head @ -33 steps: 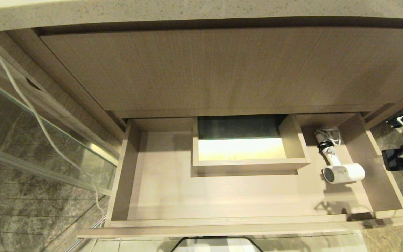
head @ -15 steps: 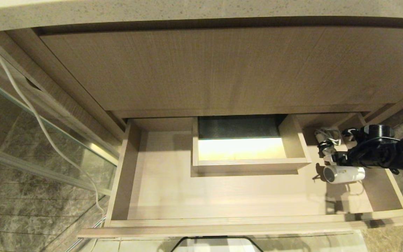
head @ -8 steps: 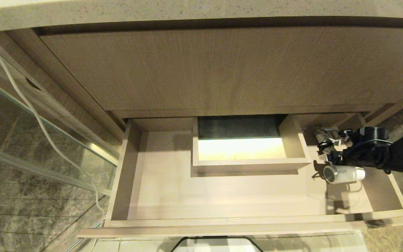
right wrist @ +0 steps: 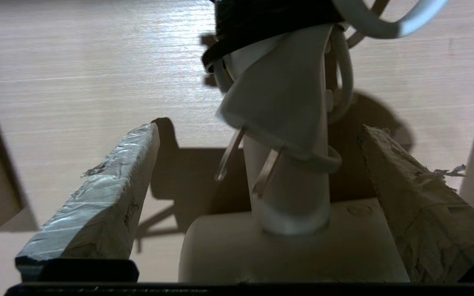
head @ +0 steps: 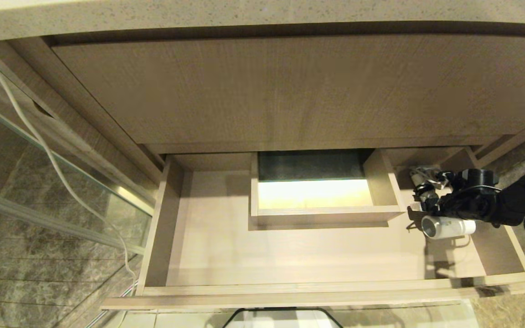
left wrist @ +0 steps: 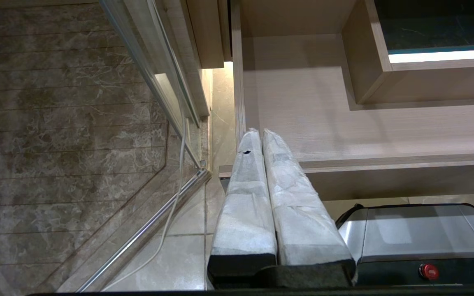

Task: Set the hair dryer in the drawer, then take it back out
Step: Take the hairdryer out

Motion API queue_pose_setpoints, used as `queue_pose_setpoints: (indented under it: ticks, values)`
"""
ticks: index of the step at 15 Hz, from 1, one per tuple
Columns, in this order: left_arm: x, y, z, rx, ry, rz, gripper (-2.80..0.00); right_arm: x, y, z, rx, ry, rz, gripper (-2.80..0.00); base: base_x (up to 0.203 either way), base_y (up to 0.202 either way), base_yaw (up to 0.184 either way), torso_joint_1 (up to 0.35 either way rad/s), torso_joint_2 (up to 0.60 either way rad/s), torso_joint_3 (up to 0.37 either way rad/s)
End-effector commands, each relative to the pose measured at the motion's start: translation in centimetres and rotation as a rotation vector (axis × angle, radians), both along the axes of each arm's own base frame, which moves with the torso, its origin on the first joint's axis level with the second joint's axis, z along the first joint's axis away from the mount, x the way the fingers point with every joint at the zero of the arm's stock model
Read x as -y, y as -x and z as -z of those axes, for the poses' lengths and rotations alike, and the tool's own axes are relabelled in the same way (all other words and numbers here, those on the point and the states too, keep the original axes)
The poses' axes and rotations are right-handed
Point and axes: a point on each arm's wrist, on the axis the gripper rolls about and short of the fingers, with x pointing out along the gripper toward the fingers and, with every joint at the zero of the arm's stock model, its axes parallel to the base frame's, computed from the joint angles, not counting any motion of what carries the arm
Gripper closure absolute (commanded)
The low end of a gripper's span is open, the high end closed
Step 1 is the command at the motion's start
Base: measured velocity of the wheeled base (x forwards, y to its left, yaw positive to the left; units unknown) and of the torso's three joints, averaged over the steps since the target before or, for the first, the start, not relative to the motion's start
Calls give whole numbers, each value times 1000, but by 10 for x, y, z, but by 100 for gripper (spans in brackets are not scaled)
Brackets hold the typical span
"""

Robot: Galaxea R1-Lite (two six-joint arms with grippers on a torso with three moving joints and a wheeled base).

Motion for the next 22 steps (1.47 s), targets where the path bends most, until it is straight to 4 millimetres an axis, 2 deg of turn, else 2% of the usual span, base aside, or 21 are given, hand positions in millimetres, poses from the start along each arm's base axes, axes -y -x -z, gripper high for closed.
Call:
queue_pose_setpoints:
  ticks: [1, 8, 9, 13, 16, 19, 22]
  values:
    - [0, 0, 0, -1, 0, 0, 0, 1, -4, 14, -8, -11, -14, -280, 0, 0, 0, 0, 0, 0]
    - [0, 0, 0, 0, 0, 0, 0, 3, -11, 25, 22, -5, -22, -280, 0, 0, 0, 0, 0, 0]
    - [0, 0, 0, -2, 0, 0, 0, 3, -11, 22, 26, -1, -23, 0, 0, 0, 0, 0, 0, 0]
    - [0, 0, 0, -2, 0, 0, 0, 2, -10, 5, 49, 21, -24, 0, 0, 0, 0, 0, 0, 0]
    - [0, 0, 0, -1, 0, 0, 0, 0, -3, -16, 62, 26, -22, 0, 0, 0, 0, 0, 0, 0]
    - [0, 0, 0, -1, 0, 0, 0, -4, 9, -43, 77, 32, -21, 0, 0, 0, 0, 0, 0, 0]
    - [0, 0, 0, -2, 0, 0, 0, -9, 30, -65, 73, 32, -15, 0, 0, 0, 0, 0, 0, 0]
